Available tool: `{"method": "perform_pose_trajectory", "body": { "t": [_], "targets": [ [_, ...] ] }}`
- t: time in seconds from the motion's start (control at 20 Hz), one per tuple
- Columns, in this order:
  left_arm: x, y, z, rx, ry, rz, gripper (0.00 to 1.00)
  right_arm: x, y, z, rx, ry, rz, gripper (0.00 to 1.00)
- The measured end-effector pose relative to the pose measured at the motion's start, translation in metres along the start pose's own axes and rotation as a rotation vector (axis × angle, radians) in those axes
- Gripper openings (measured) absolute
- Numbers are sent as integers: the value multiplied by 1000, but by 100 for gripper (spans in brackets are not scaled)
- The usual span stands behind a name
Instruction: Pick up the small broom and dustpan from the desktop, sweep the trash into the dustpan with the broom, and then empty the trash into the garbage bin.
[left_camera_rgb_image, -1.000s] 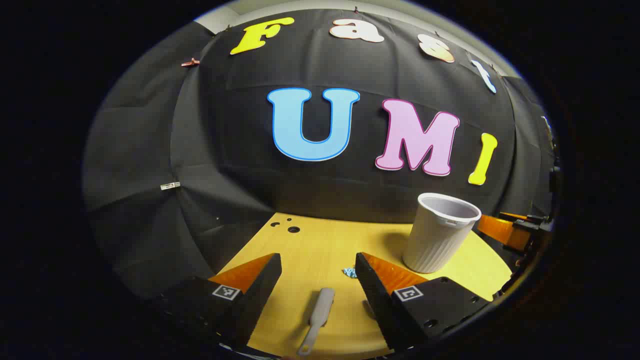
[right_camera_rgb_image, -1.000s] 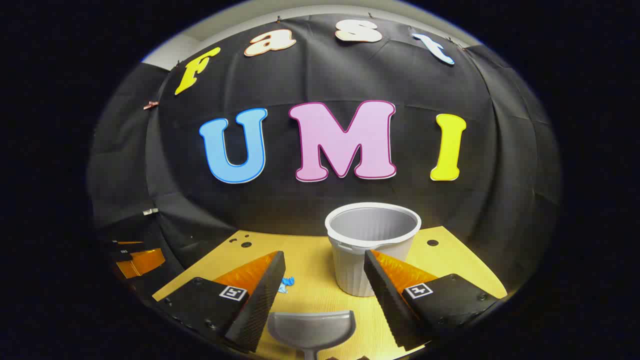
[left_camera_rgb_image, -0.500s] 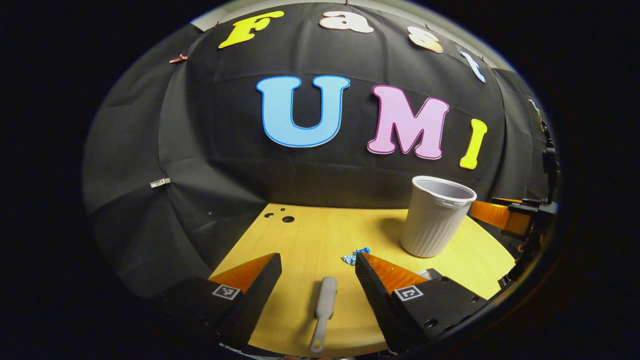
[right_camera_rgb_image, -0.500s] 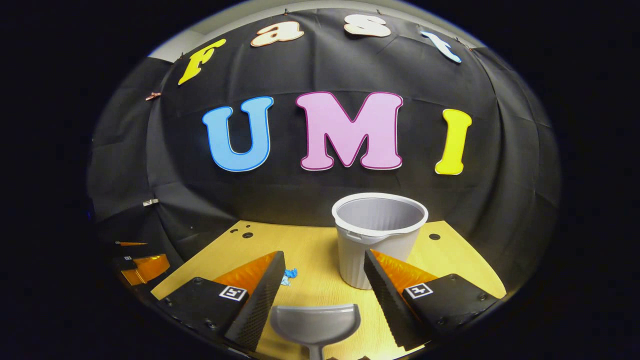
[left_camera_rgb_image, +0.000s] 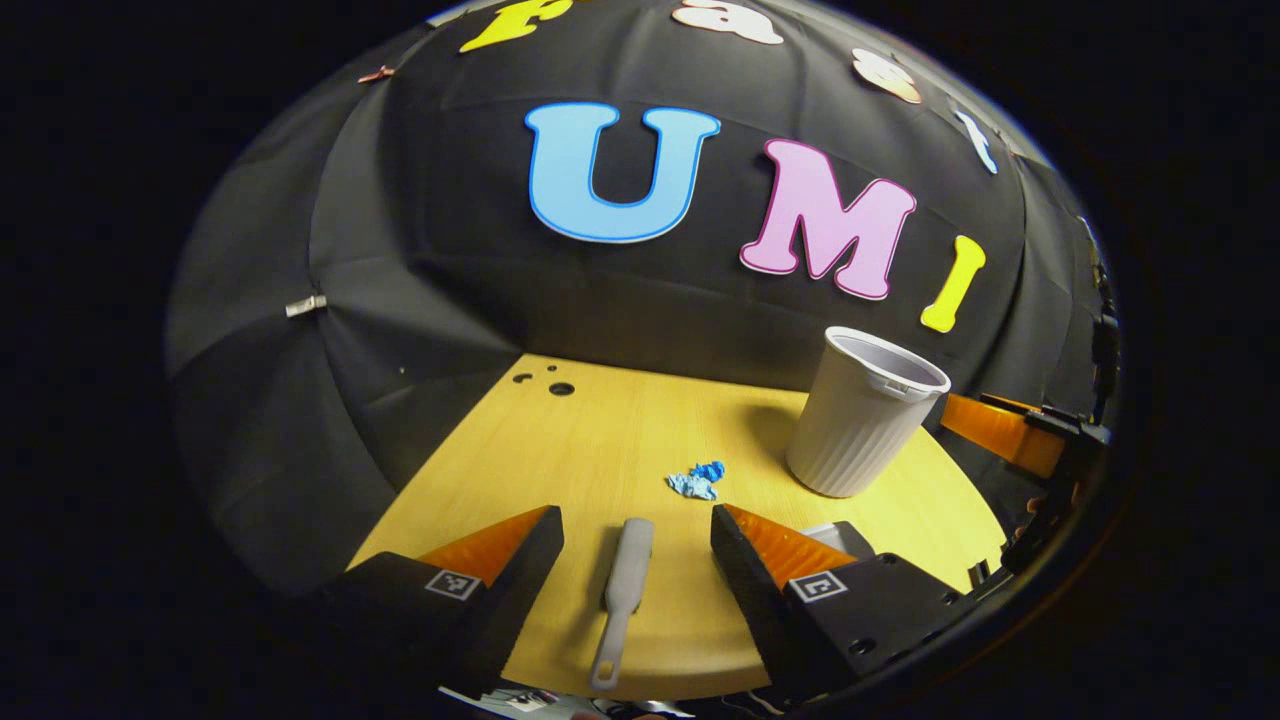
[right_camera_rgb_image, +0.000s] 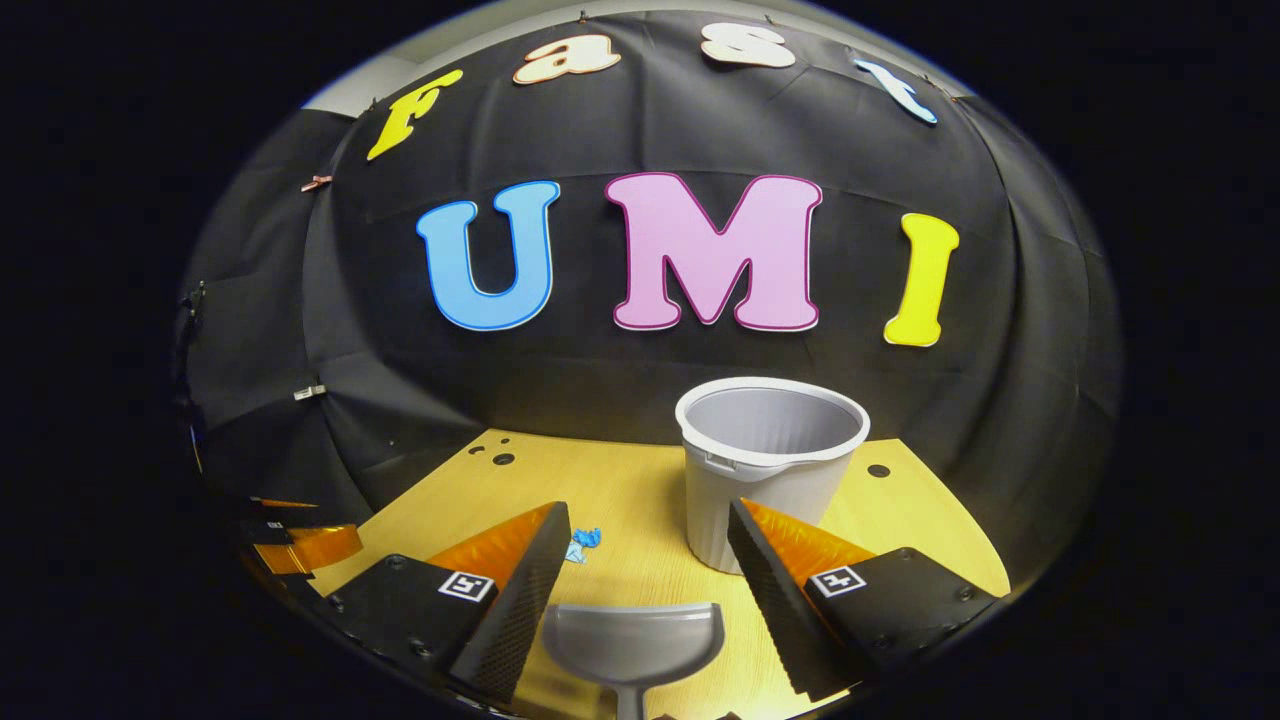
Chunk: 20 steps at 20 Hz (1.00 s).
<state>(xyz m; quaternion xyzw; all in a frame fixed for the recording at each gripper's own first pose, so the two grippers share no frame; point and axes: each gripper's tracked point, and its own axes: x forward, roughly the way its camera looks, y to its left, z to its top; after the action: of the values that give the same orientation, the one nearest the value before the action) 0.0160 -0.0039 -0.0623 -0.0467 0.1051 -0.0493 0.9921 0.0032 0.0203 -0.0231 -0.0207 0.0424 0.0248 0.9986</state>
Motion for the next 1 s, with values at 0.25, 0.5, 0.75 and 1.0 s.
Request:
{"method": "perform_pose_trajectory", "body": {
  "t": [0.25,0.5,0.75,1.0],
  "targets": [
    [18,11,-40,-24,140,8,96,-3,5,-12,-24,38,31,98],
    [38,22,-84,40,291,-4,96,1,-5,-18,-26,69,28,98],
    [56,27,-134,118,435,-11,96,-4,-17,-26,-56,91,3,98],
    [69,29,-175,193,573,6,96,-16,-32,-49,-41,157,-27,98]
  ]
}}
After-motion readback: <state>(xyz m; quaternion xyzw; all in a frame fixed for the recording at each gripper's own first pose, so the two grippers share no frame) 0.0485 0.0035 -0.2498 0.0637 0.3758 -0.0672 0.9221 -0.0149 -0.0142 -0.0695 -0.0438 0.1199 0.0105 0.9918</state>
